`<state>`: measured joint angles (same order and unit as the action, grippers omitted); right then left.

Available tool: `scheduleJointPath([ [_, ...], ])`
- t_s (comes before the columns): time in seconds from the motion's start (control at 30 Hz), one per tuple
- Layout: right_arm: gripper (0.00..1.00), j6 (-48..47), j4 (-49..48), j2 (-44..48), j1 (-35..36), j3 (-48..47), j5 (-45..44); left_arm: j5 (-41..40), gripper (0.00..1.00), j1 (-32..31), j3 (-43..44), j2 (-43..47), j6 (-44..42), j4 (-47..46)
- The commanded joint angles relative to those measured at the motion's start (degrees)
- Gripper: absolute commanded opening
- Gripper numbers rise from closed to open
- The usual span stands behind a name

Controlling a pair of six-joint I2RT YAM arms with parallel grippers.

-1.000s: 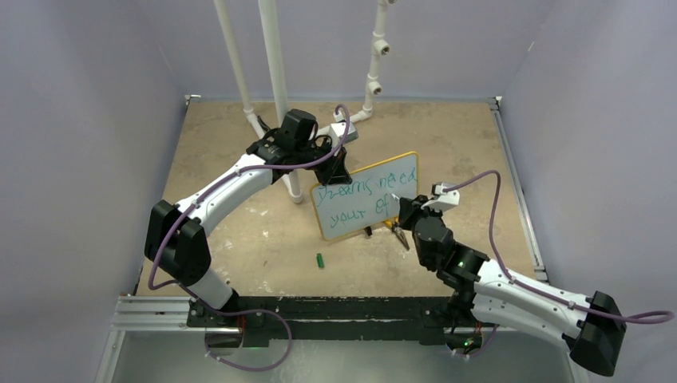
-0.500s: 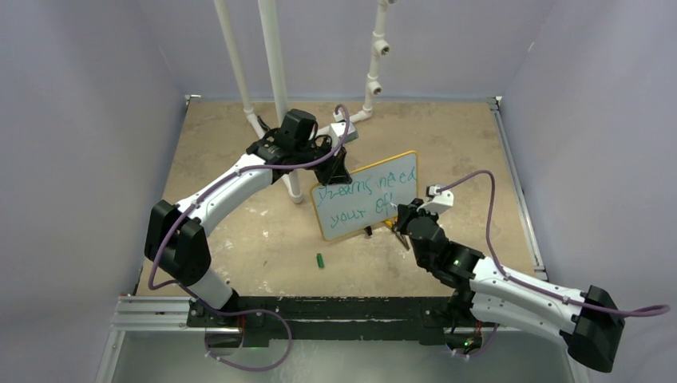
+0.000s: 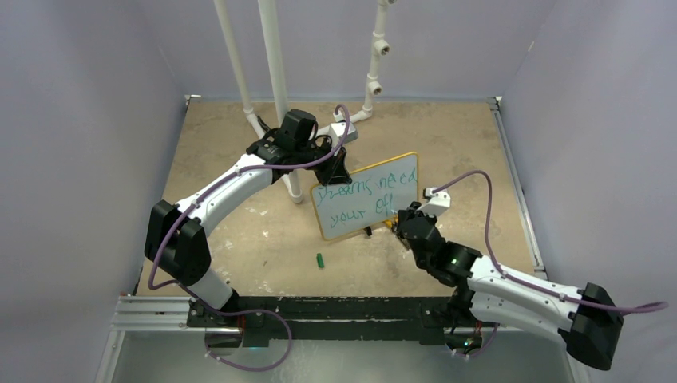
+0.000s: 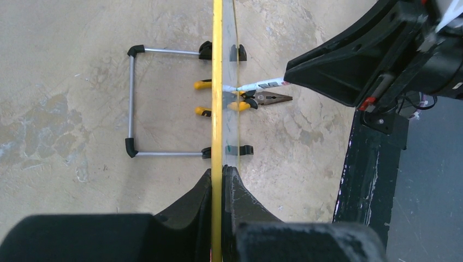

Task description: Write a sentence on the whiteboard

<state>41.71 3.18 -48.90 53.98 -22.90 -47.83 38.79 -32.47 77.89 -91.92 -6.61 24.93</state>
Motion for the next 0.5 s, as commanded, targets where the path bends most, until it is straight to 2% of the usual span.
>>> scheduleJointPath([
  [0.0, 0.0, -1.0, -2.9, 6.4, -0.1, -0.6, 1.0, -0.7, 0.0, 1.3, -0.7, 1.3, -1.9, -0.1],
  [0.13, 0.0, -2.6, -5.0, 8.3, -0.1, -0.2, 1.7, -0.7, 0.0, 1.3, -0.7, 1.3, -1.9, -0.1],
  [0.47, 0.0, -2.5, -7.4, 5.1, -0.1, -0.6, 0.6, -0.7, 0.0, 1.3, -0.7, 1.2, -1.9, -0.1],
])
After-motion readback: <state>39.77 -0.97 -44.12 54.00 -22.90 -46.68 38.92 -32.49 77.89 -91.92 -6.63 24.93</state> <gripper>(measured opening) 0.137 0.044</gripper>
